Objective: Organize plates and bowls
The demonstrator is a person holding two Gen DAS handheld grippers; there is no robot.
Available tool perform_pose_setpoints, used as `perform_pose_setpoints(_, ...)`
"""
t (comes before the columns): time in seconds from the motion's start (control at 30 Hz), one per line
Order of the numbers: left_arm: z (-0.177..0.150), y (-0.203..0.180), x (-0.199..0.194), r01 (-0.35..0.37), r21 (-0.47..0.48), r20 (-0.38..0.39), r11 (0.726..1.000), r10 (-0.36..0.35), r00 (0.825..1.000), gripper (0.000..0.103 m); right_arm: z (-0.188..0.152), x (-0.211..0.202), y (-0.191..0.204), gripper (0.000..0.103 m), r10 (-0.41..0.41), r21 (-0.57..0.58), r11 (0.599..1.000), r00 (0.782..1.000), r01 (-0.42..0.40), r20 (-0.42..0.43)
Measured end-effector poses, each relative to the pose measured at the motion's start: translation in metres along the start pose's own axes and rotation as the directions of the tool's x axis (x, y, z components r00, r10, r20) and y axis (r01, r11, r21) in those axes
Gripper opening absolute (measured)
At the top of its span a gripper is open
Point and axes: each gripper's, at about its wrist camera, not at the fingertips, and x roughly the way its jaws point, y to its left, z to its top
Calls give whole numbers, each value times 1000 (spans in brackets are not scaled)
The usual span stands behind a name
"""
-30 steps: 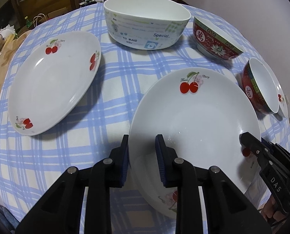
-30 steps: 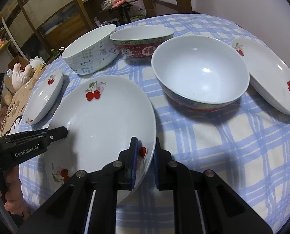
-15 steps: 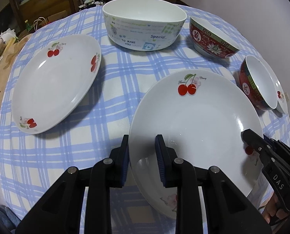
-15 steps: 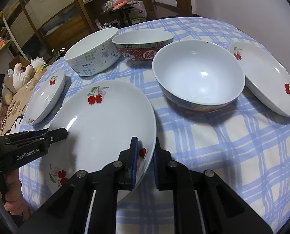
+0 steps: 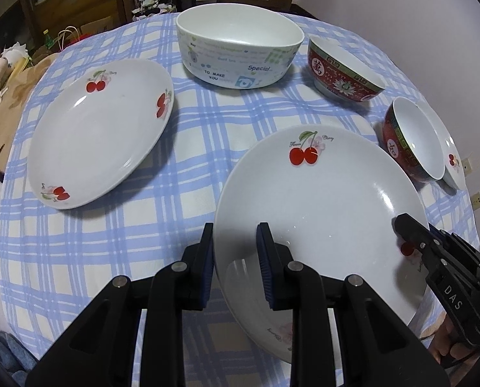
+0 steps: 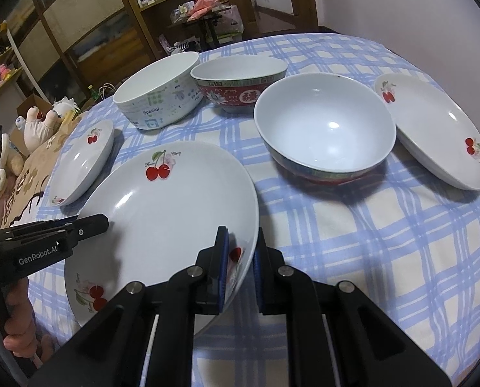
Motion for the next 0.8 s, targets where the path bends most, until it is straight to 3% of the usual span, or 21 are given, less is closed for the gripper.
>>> perform_pose_setpoints(0.8, -28, -15, -55, 63, 47, 58, 997, -65, 996, 24, -26, -70, 0, 15, 2, 15, 1000, 999, -2, 36)
